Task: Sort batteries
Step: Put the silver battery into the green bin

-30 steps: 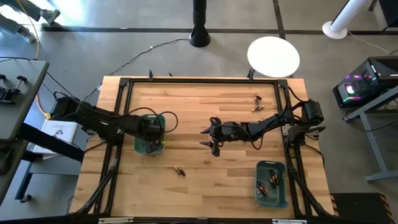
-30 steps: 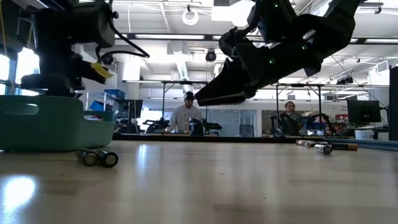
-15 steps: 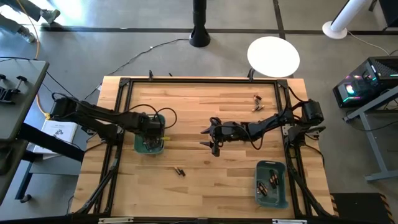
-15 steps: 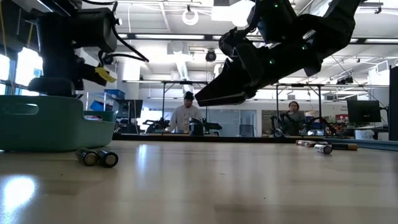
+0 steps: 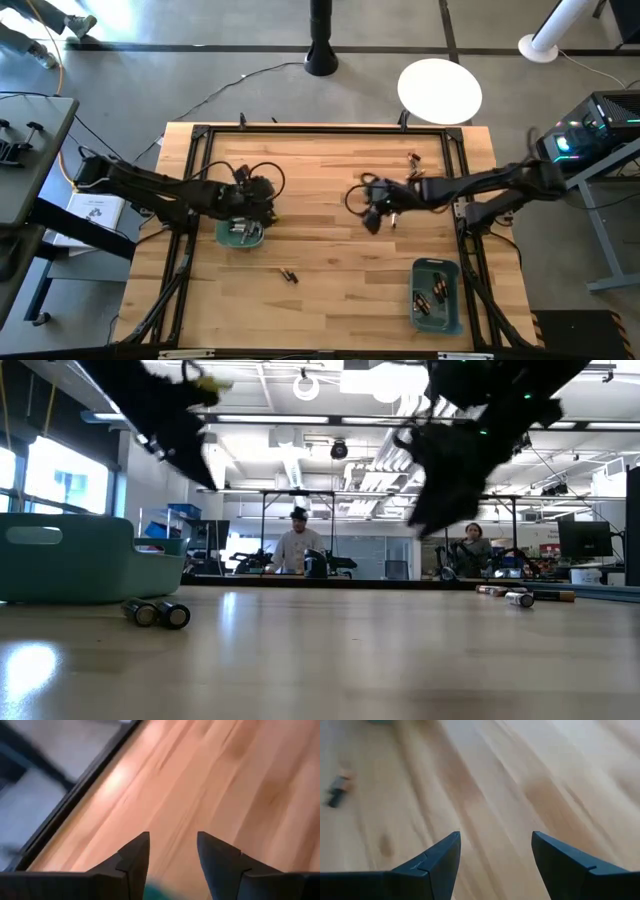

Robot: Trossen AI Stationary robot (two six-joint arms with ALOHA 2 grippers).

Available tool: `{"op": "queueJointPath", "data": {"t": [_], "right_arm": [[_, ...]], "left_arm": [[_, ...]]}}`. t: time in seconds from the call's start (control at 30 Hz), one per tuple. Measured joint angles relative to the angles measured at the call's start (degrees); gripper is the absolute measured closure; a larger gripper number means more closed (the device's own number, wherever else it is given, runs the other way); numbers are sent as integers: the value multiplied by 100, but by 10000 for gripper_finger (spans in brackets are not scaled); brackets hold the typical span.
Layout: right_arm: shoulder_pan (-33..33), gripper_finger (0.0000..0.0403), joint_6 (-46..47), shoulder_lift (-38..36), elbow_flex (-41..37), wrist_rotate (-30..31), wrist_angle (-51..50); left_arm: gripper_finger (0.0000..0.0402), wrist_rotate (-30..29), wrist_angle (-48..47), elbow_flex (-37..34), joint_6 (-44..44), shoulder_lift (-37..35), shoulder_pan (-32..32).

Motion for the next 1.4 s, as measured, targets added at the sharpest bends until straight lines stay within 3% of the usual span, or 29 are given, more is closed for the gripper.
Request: {"op": "queueJointPath", "data": {"t": [0.13, 0.27, 0.5, 0.73, 1.0, 1.2, 1.4], "right_arm": [[-192, 165, 1600, -409, 0, 21, -1775], [-172, 165, 2580, -267, 0, 162, -2743], [-18, 178, 2878, 549, 0, -98, -2683], [-15, 261, 2520, 1084, 9, -466, -2392], [85, 382, 1063, 1182, -17, -536, -584], [503, 376, -944, 1189, -11, -619, 2284], [877, 379, -2434, 1189, -9, -1249, 4451]], "left_arm": [[246, 70, 1565, -165, 527, 139, -138], [246, 96, 2592, -279, 880, 350, -251], [246, 387, 2988, -419, 985, 679, -350], [246, 494, 3000, -440, 942, 779, -429], [246, 489, 3036, -440, 729, 790, -379], [246, 783, 3345, -438, 964, 826, -381], [246, 1979, 4161, -438, 2085, 826, -395]]}}
